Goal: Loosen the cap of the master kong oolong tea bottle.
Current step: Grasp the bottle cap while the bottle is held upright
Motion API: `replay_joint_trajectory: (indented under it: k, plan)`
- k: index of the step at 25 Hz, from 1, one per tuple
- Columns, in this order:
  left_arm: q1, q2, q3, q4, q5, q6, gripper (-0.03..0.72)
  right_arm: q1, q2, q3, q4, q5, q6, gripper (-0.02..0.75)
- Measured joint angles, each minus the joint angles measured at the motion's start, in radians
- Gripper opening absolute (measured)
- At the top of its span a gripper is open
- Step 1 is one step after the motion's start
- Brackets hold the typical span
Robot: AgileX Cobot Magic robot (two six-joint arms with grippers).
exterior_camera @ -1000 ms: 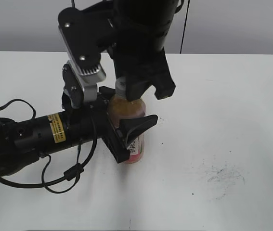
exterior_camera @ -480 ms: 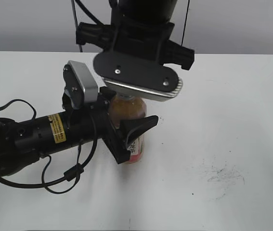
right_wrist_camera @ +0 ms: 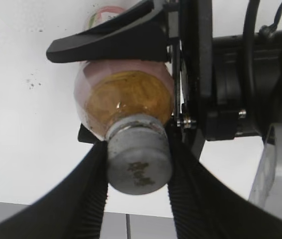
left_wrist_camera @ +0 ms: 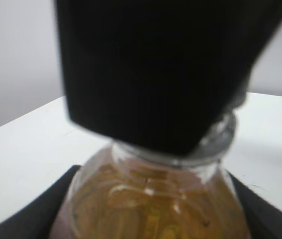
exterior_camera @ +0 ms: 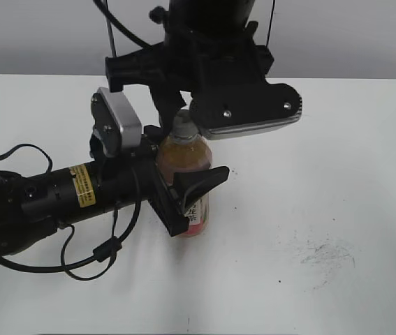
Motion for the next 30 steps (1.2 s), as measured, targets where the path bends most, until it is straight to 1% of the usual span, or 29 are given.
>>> replay_joint_trajectory:
  k: [8,18,30]
  plan:
    - [0.000,0.000,0.000,-0.003,0.000,-0.003,0.445,0.000,0.000,0.000,0.000,-0.003,-0.089,0.280]
    - [0.000,0.000,0.000,-0.002,0.000,-0.003,0.445,0.000,0.000,-0.002,0.019,-0.004,-0.281,0.279]
    - [0.000,0.000,0.000,-0.003,-0.002,-0.011,0.445,0.000,0.013,-0.038,-0.001,0.021,-0.268,0.276]
